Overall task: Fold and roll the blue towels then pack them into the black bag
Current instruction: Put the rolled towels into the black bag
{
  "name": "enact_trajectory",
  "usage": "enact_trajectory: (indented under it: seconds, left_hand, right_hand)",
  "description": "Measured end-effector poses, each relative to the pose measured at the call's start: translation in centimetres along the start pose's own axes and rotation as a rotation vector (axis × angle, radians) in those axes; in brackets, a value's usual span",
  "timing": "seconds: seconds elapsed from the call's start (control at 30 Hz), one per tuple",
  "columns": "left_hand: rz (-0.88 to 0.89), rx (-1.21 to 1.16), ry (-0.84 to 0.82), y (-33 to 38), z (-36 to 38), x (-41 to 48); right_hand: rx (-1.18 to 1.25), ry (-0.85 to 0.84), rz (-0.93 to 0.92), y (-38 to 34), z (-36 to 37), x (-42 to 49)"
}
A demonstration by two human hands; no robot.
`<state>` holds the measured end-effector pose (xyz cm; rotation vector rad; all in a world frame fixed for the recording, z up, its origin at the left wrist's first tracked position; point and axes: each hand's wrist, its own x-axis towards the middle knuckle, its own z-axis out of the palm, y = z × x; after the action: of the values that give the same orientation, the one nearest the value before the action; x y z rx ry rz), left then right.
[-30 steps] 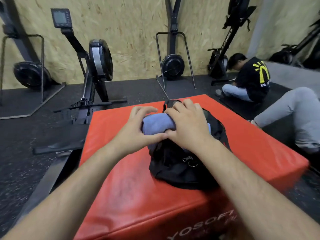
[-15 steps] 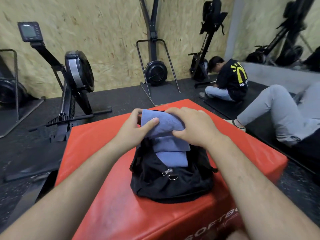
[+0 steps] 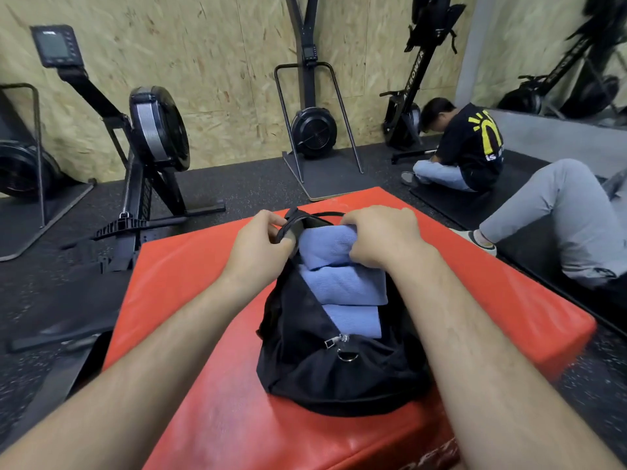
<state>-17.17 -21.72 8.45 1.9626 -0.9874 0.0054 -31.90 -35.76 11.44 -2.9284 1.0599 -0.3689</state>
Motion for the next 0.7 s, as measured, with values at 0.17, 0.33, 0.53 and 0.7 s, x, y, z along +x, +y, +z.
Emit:
enact_trajectory:
  seconds: [0.17,0.33,0.53,0.7]
  left_hand:
    - [0.057,-0.055,-0.029,0.2,0.8,0.2]
    - [0.29,0.144,-0.293,-1.1,3.0,0.7]
    - [0.371,0.291,-0.508,1.4,6.6,0.2]
    - [0.328,0.511,-0.576,2.2,9.0,-0.7]
  right_hand:
    - [0.063,-0.107,-0.079,-1.5,3.8,1.1]
    - [0.207,-0.165,-0.163,1.0,4.2,1.1]
    - [0.399,0.062,-0.04,6.3,3.7,-1.2]
    - [0.422,-0.002,0.009,9.6,5.7,-3.5]
